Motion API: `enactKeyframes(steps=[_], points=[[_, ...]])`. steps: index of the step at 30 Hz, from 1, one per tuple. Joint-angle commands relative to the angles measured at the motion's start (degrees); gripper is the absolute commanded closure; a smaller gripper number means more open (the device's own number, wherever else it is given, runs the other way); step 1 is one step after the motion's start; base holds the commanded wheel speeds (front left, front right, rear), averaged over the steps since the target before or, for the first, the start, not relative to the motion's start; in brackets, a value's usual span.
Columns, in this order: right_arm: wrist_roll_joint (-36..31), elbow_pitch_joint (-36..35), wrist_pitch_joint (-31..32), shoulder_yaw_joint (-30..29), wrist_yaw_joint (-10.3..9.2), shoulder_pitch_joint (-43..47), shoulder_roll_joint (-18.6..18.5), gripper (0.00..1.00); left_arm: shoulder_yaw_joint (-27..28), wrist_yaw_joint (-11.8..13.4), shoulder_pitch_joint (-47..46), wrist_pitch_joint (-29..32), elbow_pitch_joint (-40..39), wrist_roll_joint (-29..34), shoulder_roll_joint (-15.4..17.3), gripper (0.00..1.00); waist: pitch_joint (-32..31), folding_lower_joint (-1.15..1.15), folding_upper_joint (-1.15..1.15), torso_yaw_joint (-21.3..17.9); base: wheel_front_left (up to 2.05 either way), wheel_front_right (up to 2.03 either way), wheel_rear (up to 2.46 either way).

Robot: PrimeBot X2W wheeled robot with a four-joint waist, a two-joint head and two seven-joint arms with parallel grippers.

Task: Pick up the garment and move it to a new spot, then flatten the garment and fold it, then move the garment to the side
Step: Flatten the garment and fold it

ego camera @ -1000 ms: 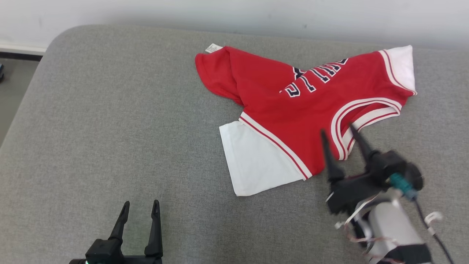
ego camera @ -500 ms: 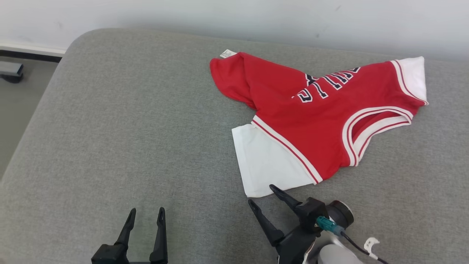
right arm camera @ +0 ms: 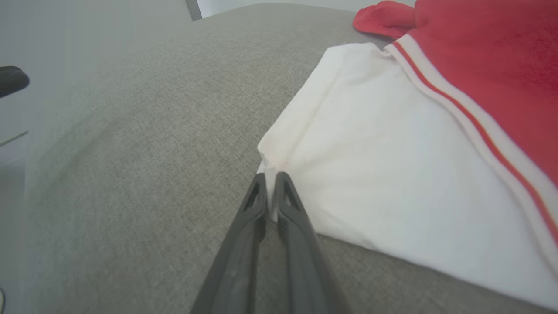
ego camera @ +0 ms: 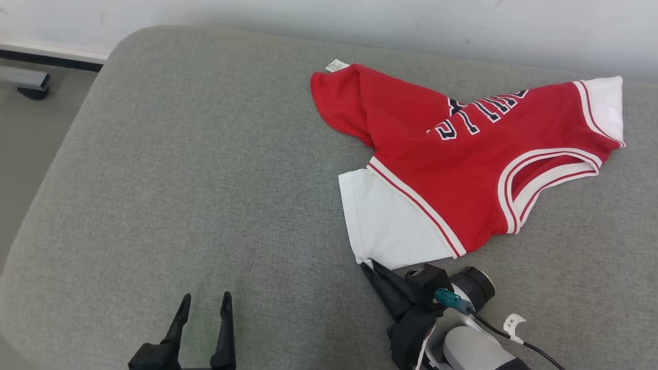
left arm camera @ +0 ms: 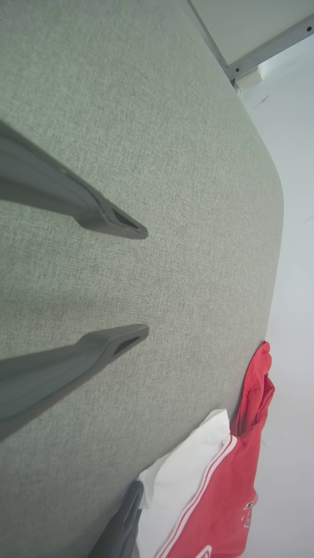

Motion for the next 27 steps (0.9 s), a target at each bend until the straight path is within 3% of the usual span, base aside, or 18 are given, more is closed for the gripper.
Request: enactKeyframes(steps=[1,17,27], points=[[-0.6,0.6,0.2,-0.3,-0.16,1.2,-0.5,1.00,0.3,0.1,0.3,-0.2,0.1,0.1,0.0,0.00,-0.6,0.00,0.00,-0.7,0.00,0.00,0.00],[-1.8,-4.8,0.3,-12.5,-0.18,19.1,-6.2,1.00,3.7,-2.3,4.7,-0.2,1.5,3.1,0.0,0.00,-11.8,0.00,0.00,-13.5,0.00,0.00,0.00],[-3.9,-8.8,0.1,-22.3,-0.16,24.7,-8.7,1.00,3.5,-2.1,4.7,-0.2,1.5,2.1,0.0,0.00,-12.1,0.00,0.00,-19.8,0.00,0.00,0.00]])
